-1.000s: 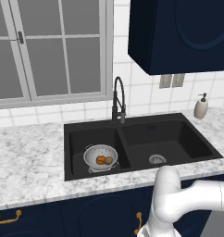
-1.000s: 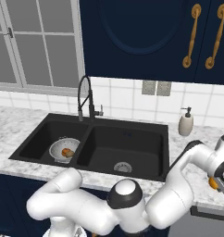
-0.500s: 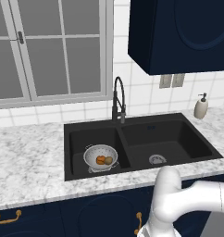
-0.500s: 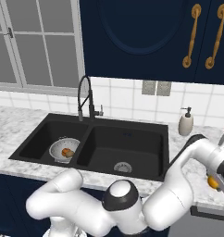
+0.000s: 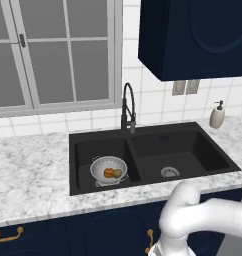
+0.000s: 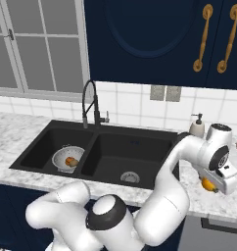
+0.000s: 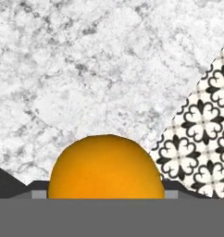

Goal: Put the colander in the sink, put the peach, kiwi, orange in the colander, and turn on the sink faucet and pour water over the colander.

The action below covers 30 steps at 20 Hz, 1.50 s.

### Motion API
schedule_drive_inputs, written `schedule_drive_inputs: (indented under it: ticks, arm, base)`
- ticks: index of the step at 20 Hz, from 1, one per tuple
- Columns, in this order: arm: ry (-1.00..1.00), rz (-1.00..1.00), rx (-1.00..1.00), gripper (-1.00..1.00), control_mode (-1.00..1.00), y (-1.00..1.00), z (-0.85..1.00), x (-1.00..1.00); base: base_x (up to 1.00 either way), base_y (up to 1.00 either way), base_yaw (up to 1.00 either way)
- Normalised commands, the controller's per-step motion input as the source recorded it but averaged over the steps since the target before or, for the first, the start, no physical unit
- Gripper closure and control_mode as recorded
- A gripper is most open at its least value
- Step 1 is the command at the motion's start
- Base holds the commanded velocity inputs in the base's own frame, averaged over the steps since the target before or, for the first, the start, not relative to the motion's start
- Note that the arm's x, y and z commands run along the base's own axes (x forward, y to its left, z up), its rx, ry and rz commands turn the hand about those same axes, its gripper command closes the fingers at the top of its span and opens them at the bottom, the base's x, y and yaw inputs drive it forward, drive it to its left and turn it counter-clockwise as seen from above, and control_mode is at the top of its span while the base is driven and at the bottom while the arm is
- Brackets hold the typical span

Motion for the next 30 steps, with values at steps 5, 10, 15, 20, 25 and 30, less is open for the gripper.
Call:
schedule_drive_inputs:
  ticks: [5, 10, 15, 20, 25, 30]
  arm:
    - [0.00, 0.36, -0.19, 1.00, -1.00, 0.93, 0.14, -0.17]
    - [0.01, 0.37, -0.10, 1.00, -1.00, 0.94, 0.17, -0.13]
    - [0.11, 0.43, 0.00, 1.00, -1.00, 0.86, 0.24, -0.14]
    - [0.13, 0.49, 0.00, 1.00, -1.00, 0.85, 0.22, -0.17]
    - [0.17, 0.42, 0.01, 1.00, -1.00, 0.89, 0.23, -0.12]
    - [0.06, 0.32, 0.05, 1.00, -1.00, 0.96, 0.13, -0.17]
  base:
    - [0.00, 0.00, 0.00]
    - [0.00, 0.00, 0.00]
    - [0.00, 0.00, 0.00]
    - [0.00, 0.00, 0.00]
    - [0.00, 0.00, 0.00]
    - [0.00, 0.00, 0.00]
